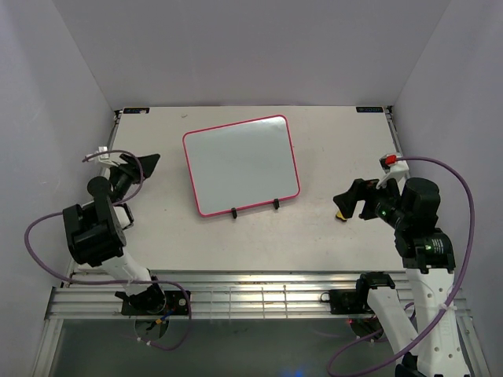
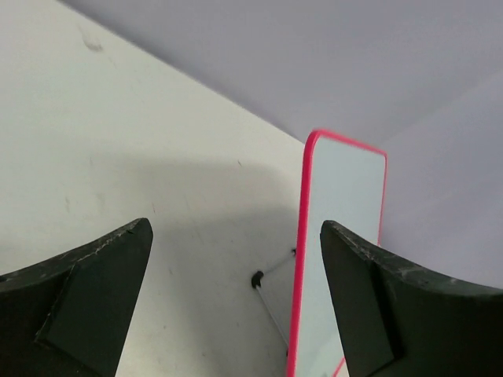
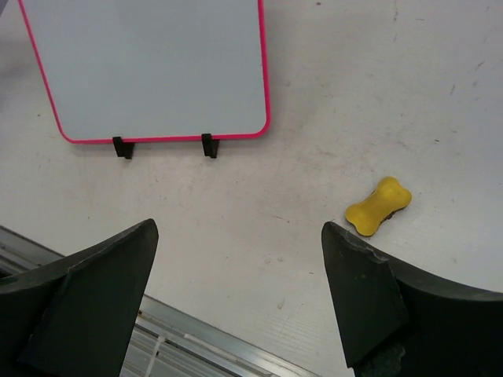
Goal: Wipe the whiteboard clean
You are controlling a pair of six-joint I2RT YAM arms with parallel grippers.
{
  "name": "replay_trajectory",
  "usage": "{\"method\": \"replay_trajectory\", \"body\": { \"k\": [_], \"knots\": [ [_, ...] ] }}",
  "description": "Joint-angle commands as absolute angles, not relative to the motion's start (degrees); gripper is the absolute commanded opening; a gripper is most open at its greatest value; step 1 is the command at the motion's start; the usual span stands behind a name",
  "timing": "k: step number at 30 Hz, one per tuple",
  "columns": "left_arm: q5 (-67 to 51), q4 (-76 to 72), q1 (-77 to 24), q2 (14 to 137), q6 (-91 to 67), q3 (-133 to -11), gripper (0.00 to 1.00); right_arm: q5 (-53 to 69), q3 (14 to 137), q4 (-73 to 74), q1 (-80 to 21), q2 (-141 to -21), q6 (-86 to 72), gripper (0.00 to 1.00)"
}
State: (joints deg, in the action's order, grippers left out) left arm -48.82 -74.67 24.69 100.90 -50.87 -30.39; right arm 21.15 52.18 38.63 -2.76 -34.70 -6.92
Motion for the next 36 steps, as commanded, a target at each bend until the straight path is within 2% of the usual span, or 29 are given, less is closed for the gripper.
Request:
{"method": "replay_trajectory", "body": {
  "k": [1, 2, 8, 11, 14, 15, 19, 25, 31, 36],
  "knots": [
    [-38.87, -65.1, 23.47, 87.68, -46.6, -33.21, 0.98, 15.74, 55.02, 39.29, -3.16, -35.24, -6.15, 0.9],
    [-34.76, -53.64, 22.86, 85.1, -43.01, -34.35, 0.98, 14.08, 55.02, 39.2, -3.16, -35.68, -6.07, 0.9],
    [-14.46, -7.84, 16.53, 70.43, -29.9, -49.72, 0.98, 5.21, 54.05, 37.44, -4.22, -37.61, -5.8, 0.9],
    [-10.55, 10.13, 16.08, 64.2, -24.54, -56.77, 0.98, 1.42, 55.02, 38.49, -5.01, -38.93, -5.8, 0.9],
    [-7.05, 16.33, 14.43, 56.63, -19.26, -54.86, 0.98, 0.27, 56.6, 39.55, -6.15, -40.07, -5.54, 0.9],
    [-2.51, 16.26, 9.37, 49.64, -17.94, -53.19, 0.98, 0.26, 57.21, 39.64, -6.85, -40.51, -5.36, 0.9],
    [-2.57, 21.43, 4.67, 37.37, -11.96, -49.31, 0.98, -4.91, 59.5, 41.04, -9.84, -42.8, -4.66, 0.9],
    [-2.2, 37.24, -1.38, 29.03, -9.32, -55.01, 0.98, -9.67, 63.36, 44.64, -13.01, -44.12, -4.22, 0.9],
    [-7.12, 45.42, -2.81, 21.19, -9.23, -57.92, 0.98, -6.24, 65.74, 49.47, -13.01, -40.61, -3.96, 0.9],
    [-6.16, 48.96, -4.21, 20.48, -9.58, -58.1, 0.98, -6.6, 62.59, 49.31, -13.01, -36.39, -4.13, 0.9]
  ]
}}
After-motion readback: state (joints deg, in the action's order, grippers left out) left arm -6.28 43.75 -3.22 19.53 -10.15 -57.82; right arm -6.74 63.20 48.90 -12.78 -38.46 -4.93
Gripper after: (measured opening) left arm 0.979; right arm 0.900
